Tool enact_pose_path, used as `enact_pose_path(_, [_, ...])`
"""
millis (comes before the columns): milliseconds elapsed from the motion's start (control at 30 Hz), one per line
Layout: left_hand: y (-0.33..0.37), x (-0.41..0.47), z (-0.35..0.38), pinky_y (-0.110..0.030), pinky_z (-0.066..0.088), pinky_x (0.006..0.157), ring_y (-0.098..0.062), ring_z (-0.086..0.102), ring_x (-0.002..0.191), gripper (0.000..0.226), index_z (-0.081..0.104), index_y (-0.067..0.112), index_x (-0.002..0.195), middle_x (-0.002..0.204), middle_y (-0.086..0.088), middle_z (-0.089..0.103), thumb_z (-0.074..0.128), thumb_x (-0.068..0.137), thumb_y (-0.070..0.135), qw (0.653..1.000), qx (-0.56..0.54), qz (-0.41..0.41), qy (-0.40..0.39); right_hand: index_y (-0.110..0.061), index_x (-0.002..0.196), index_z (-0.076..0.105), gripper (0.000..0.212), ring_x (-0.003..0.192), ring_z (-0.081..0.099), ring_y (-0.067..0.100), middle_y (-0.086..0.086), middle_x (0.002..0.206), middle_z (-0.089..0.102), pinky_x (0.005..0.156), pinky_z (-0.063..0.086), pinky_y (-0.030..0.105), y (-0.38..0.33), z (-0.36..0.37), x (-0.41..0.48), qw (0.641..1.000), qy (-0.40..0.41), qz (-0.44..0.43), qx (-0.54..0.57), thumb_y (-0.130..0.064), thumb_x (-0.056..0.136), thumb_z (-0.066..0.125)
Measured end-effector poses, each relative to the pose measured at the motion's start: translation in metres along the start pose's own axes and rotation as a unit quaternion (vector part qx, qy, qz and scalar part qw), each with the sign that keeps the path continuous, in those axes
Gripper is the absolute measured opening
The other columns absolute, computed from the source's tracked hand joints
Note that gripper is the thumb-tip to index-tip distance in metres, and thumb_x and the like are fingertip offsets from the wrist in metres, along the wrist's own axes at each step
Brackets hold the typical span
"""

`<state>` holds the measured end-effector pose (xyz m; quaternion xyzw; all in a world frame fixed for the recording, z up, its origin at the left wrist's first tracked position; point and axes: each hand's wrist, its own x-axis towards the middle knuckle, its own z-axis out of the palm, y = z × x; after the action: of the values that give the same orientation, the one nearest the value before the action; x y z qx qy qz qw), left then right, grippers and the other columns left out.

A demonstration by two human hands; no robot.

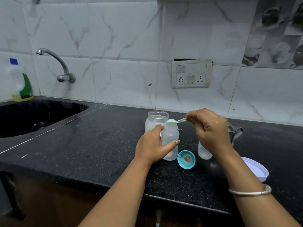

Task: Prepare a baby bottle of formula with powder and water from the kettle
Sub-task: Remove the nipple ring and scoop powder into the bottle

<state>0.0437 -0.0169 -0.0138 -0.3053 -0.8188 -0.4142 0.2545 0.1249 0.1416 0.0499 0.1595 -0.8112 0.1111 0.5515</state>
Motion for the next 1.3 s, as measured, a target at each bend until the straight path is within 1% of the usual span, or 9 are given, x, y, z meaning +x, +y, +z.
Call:
enact_pose_path(133, [-0.0003,0.0001,0.0001,-0.036,0.049,0.063,-0.025,0.061,0.073,0.062,0.055,0.017,0.113,0.068,0.005,0.051,0.067,0.069,0.06,1.0,-0.002,-0.001,-0.003,-0.007,0.085,0.07,0.02,0.068,0.064,0.023,0.005,0.076,0.069,0.06,0.05,0.032,-0.0012,0.0004,-0.0007,1.0,0.003,-0.01,0.005,-0.016,0.085,0.053])
enact_pose_path(433, [-0.0011,0.0,0.0007,-0.035,0.048,0.062,-0.023,0.061,0.07,0.066,0.056,0.017,0.113,0.061,0.011,0.046,0.063,0.066,0.063,1.0,-0.007,-0.002,-0.006,-0.005,0.084,0.069,0.017,0.069,0.062,0.024,0.005,0.077,0.068,0.066,0.044,0.025,-0.003,0.0043,-0.0067,0.999,0.033,-0.008,-0.006,-0.013,0.085,0.055])
enact_pose_path(600, [-0.0002,0.0004,0.0001,-0.037,0.05,0.064,-0.025,0.062,0.072,0.064,0.056,0.017,0.113,0.065,0.007,0.049,0.066,0.068,0.06,1.0,-0.01,-0.001,-0.006,-0.006,0.084,0.069,0.015,0.068,0.061,0.025,0.004,0.076,0.069,0.067,0.043,0.025,-0.0038,0.0039,-0.0071,0.999,0.023,-0.026,-0.023,-0.012,0.085,0.055])
enact_pose_path(700, [0.0008,0.0,-0.0004,-0.036,0.049,0.065,-0.025,0.062,0.074,0.063,0.055,0.015,0.115,0.066,0.007,0.049,0.069,0.07,0.057,1.0,-0.01,-0.004,-0.01,-0.005,0.083,0.069,0.009,0.067,0.06,0.026,0.005,0.076,0.069,0.066,0.041,0.025,-0.0035,0.0025,-0.0073,0.999,0.033,-0.025,-0.035,-0.004,0.083,0.06])
enact_pose_path(833, [0.0018,-0.0006,-0.0008,-0.037,0.05,0.065,-0.025,0.062,0.073,0.067,0.056,0.017,0.114,0.065,0.006,0.052,0.064,0.065,0.063,1.0,-0.013,-0.006,-0.008,-0.006,0.083,0.07,0.01,0.068,0.06,0.024,0.004,0.075,0.069,0.068,0.039,0.022,-0.0043,0.0039,-0.0096,0.998,0.017,-0.033,-0.046,0.0,0.079,0.064])
enact_pose_path(933, [0.002,-0.0007,-0.0008,-0.036,0.049,0.066,-0.026,0.062,0.076,0.064,0.056,0.015,0.115,0.074,-0.002,0.061,0.069,0.068,0.058,1.0,-0.021,-0.005,-0.003,-0.006,0.082,0.07,0.009,0.068,0.059,0.025,0.004,0.076,0.069,0.068,0.039,0.022,-0.005,0.0043,-0.0096,0.998,0.032,-0.024,-0.044,0.0,0.079,0.064])
enact_pose_path(1067, [0.003,-0.0013,-0.0017,-0.036,0.049,0.067,-0.027,0.062,0.077,0.062,0.056,0.014,0.115,0.076,-0.004,0.063,0.071,0.07,0.054,1.0,-0.023,-0.002,-0.001,-0.005,0.082,0.069,0.009,0.067,0.06,0.027,0.005,0.075,0.069,0.067,0.041,0.026,-0.0053,0.0033,-0.0089,0.998,0.036,-0.016,-0.046,-0.005,0.083,0.06])
enact_pose_path(1233, [0.0048,-0.0018,-0.0022,-0.037,0.049,0.066,-0.027,0.062,0.075,0.061,0.056,0.016,0.113,0.067,0.006,0.05,0.071,0.069,0.055,1.0,-0.021,-0.008,-0.006,-0.006,0.082,0.07,0.007,0.067,0.059,0.028,0.004,0.075,0.069,0.068,0.038,0.024,-0.0046,0.0054,-0.01,0.999,0.021,-0.009,-0.046,-0.003,0.08,0.064])
enact_pose_path(1300, [0.0048,-0.0017,-0.0022,-0.036,0.048,0.065,-0.027,0.062,0.075,0.06,0.055,0.015,0.114,0.067,0.005,0.051,0.072,0.07,0.053,1.0,-0.018,-0.009,-0.006,-0.006,0.083,0.069,0.007,0.067,0.059,0.028,0.005,0.076,0.069,0.068,0.039,0.024,-0.0055,0.0054,-0.0098,0.999,0.029,-0.001,-0.044,-0.003,0.081,0.063])
